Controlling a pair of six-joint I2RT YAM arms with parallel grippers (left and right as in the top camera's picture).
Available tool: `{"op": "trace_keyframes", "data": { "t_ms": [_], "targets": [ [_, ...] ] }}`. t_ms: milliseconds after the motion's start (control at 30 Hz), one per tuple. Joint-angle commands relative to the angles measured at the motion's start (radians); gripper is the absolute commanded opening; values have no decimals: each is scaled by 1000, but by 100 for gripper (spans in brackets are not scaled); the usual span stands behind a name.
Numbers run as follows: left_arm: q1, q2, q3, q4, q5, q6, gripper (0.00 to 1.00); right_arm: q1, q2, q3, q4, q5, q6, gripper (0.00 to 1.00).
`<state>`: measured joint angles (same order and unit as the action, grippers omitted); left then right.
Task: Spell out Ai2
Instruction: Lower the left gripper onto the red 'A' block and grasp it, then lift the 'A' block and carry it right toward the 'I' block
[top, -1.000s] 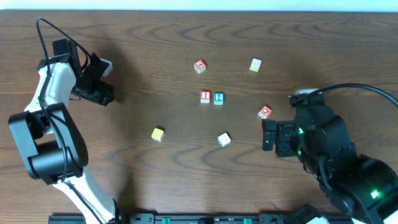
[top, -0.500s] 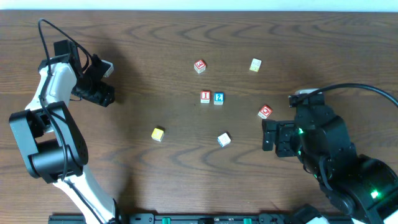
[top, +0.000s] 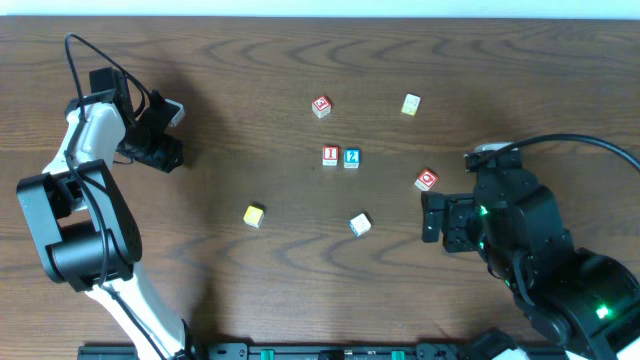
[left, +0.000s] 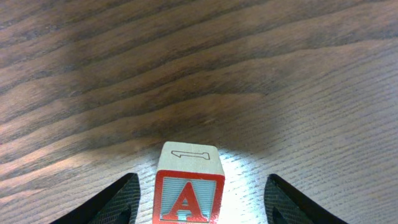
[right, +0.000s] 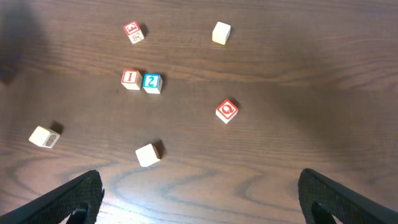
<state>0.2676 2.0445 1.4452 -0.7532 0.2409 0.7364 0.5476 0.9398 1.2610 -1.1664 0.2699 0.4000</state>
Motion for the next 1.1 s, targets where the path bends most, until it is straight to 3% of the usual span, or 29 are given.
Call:
{"op": "trace_keyframes", "data": {
  "t_ms": [0, 500, 667, 1067],
  "targets": [
    [0, 16, -6, 3, 14, 5, 64, -4, -4, -1, -1, 14, -13, 99],
    [0, 45, -6, 10, 11, 4, 62, -4, -4, -1, -1, 14, -13, 99],
    [0, 45, -6, 11, 10, 4, 50, -4, -4, -1, -1, 14, -13, 99],
    [0, 45, -6, 16, -35, 3, 39, -4, -4, -1, -1, 14, -13, 99]
  ]
}}
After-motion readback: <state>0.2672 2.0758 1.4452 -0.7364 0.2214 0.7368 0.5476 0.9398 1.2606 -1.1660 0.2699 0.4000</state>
